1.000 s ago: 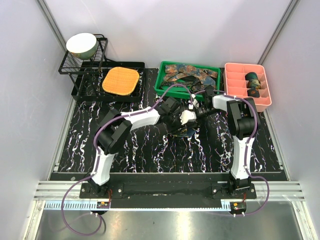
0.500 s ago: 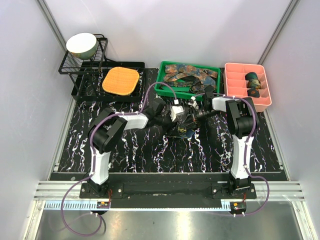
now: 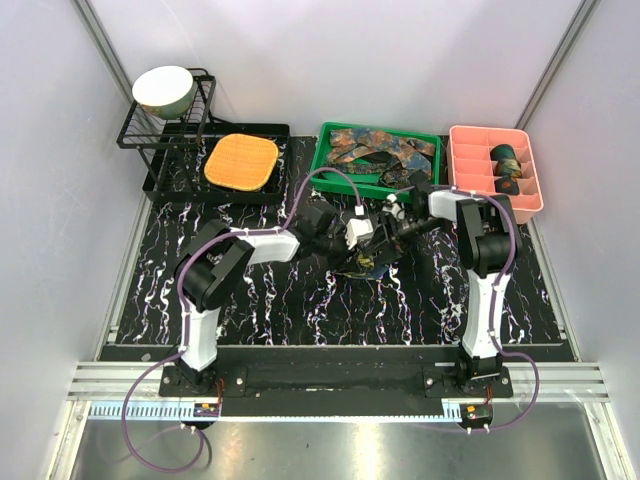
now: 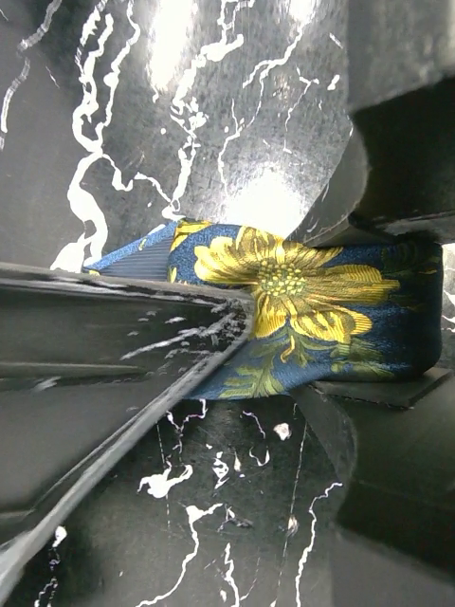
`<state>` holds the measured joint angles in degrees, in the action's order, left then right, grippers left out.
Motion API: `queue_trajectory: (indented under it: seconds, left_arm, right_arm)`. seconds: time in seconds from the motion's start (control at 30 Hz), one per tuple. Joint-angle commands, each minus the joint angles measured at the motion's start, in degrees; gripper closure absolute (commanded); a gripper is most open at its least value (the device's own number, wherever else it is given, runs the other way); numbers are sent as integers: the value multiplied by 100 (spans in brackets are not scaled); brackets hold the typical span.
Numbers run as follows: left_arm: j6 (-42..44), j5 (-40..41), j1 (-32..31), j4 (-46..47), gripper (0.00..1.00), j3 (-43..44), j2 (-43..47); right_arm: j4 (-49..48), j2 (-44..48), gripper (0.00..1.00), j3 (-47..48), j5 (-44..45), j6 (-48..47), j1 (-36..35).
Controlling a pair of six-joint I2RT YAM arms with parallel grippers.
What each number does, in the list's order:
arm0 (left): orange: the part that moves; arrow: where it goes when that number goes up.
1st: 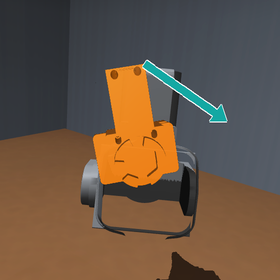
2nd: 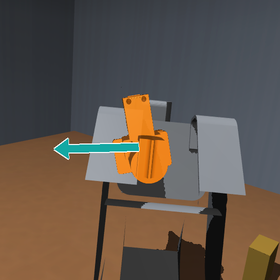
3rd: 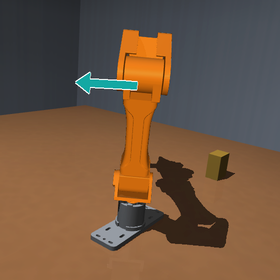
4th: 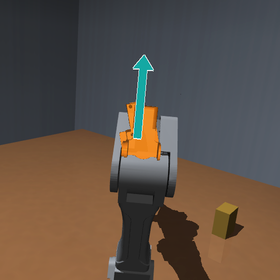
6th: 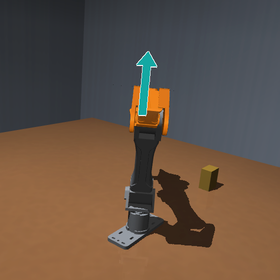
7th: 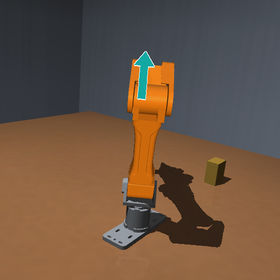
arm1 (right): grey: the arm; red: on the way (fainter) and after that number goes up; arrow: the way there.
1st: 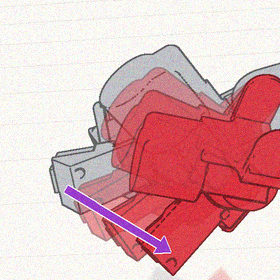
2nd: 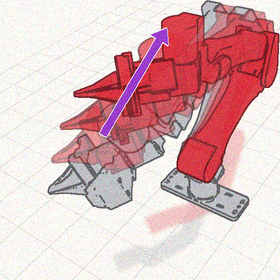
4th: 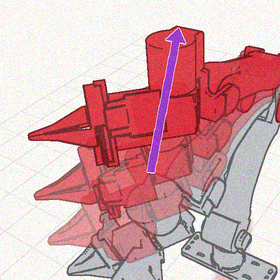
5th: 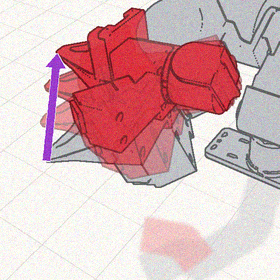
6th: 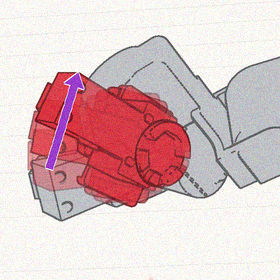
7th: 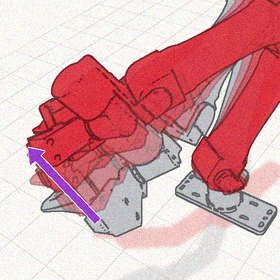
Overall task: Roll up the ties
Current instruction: Roll the tie at the center of the board.
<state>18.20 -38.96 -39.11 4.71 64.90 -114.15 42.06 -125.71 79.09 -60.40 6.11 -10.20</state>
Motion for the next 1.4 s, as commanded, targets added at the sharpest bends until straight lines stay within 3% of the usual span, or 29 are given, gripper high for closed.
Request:
queue_trajectory:
  seconds: [0.0,0.13,0.17,0.47,0.7,0.97,1.13,1.37]
  left_arm:
    - [536,1241,-184,-1480,100,-40,-309]
    - [702,1391,-237,-1657,100,13,-459]
    - [720,1435,-272,-1658,100,13,-477]
    - [914,1567,-369,-1860,100,172,-617]
    - [896,1523,-378,-1851,100,172,-679]
    - [967,1462,-378,-1895,100,57,-653]
    - [914,1461,-378,-1930,100,145,-705]
    - [861,1540,-386,-1904,100,137,-723]
  right_arm:
    - [854,950,24,19,591,-277,596]
    - [927,1356,2,-350,1212,-294,853]
    - [892,1356,0,-481,1311,-286,853]
    - [-171,829,0,-1096,1479,478,721]
    - [-2725,715,0,-1923,943,1568,361]
    - [-4406,1013,2,-2354,188,1823,316]
    - [-4549,1224,6,-2565,-261,2043,229]
    - [-4356,1470,4,-2934,-332,2718,220]
